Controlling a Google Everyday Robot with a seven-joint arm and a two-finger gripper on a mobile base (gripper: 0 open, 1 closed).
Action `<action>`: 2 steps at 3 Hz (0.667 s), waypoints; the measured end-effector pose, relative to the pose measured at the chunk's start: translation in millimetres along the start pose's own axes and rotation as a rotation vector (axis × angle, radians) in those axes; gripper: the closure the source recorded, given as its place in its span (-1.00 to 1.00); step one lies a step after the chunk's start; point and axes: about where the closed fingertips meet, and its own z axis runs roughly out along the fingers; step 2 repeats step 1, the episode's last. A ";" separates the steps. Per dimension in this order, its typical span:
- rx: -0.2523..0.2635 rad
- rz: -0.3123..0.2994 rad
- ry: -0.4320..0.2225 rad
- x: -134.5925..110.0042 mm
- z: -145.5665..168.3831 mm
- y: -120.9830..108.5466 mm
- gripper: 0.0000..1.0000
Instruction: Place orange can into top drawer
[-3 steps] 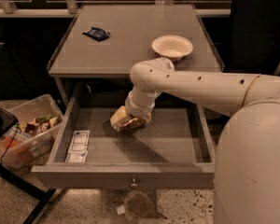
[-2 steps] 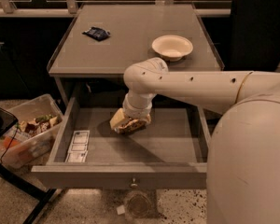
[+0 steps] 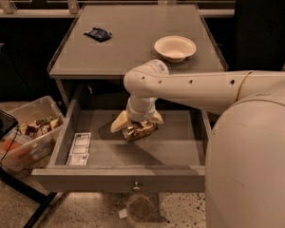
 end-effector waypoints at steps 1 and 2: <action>0.000 0.000 0.000 0.0 0.0 0.0 -1.00; 0.000 0.000 0.000 0.0 0.0 0.0 -1.00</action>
Offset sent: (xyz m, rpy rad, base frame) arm 0.0000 0.0000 0.0000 0.0000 0.0000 0.0000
